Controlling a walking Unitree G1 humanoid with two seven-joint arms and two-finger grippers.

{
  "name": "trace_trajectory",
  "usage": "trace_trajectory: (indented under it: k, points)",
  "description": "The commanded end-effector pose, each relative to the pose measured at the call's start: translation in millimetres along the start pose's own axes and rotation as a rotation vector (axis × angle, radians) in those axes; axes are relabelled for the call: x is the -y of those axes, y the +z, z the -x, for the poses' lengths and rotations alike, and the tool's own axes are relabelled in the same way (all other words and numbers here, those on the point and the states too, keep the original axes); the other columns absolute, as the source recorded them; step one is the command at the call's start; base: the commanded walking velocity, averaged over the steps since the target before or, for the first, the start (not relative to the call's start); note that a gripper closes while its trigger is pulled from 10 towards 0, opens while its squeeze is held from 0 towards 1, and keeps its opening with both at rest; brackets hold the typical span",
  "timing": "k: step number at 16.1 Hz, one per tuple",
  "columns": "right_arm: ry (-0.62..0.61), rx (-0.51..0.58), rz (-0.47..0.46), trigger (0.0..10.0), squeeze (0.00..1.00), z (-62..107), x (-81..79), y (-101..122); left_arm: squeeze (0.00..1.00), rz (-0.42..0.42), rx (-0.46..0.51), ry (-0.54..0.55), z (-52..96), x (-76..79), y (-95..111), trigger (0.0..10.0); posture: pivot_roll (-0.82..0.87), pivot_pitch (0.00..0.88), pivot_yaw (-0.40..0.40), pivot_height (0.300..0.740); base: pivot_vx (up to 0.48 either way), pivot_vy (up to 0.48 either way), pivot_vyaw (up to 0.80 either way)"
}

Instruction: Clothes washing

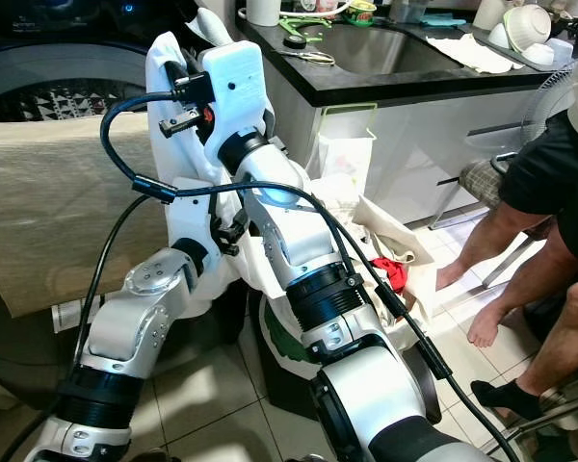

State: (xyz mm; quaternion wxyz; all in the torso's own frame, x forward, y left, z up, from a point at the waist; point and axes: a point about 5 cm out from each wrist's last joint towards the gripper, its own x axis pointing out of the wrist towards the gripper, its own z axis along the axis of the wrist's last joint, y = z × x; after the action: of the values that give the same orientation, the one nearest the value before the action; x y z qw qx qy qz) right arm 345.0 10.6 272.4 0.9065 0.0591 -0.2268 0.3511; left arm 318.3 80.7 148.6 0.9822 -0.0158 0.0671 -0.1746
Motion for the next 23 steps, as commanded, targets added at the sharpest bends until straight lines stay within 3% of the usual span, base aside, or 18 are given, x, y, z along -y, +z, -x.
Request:
trace_trajectory:
  k: [1, 16, 23]
  points:
    - [0.046, 0.048, -0.140, 10.0, 0.00, -13.0, -37.6, 6, 0.00, -0.014, -0.009, -0.021, -1.5, 5.4, -3, 0.0, 0.12, 0.000, -0.081, 0.740, 0.000, 0.000, 0.00]
    - [0.050, 0.017, -0.138, 10.0, 0.00, -7.5, -33.3, -1, 0.00, -0.049, 0.024, 0.017, -3.4, -2.4, -2, 0.0, 0.12, 0.000, -0.071, 0.740, 0.000, 0.000, 0.00]
    - [0.073, -0.057, -0.138, 10.0, 0.00, -3.8, -28.4, -12, 0.00, -0.058, 0.038, 0.000, -5.7, -1.6, 1, 0.0, 0.11, 0.000, -0.078, 0.740, 0.000, 0.000, 0.00]
